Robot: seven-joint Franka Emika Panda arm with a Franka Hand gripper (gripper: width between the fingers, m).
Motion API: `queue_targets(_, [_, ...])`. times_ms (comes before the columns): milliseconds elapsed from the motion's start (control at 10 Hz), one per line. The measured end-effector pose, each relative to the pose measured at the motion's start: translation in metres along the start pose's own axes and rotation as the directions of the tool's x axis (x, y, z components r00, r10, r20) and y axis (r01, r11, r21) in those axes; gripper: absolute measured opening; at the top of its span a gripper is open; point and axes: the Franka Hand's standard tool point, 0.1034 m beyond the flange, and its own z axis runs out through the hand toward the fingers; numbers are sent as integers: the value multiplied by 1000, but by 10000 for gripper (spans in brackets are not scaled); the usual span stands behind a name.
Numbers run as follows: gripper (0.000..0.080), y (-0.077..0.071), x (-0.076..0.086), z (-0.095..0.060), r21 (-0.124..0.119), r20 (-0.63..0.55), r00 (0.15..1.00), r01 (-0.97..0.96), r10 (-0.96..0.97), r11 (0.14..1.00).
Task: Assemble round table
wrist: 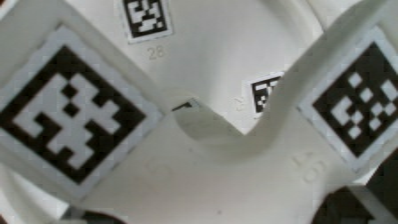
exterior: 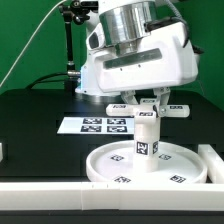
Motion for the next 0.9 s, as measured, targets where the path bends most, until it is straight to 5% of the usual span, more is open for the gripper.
queue_targets(200, [458, -1, -1, 0, 34, -37, 965, -260, 261, 965])
queue_targets(600, [458, 0, 1, 0, 47, -24, 901, -432, 433, 901])
queue_targets(900, [458, 1, 3, -1, 75, 14, 696, -716, 718, 694])
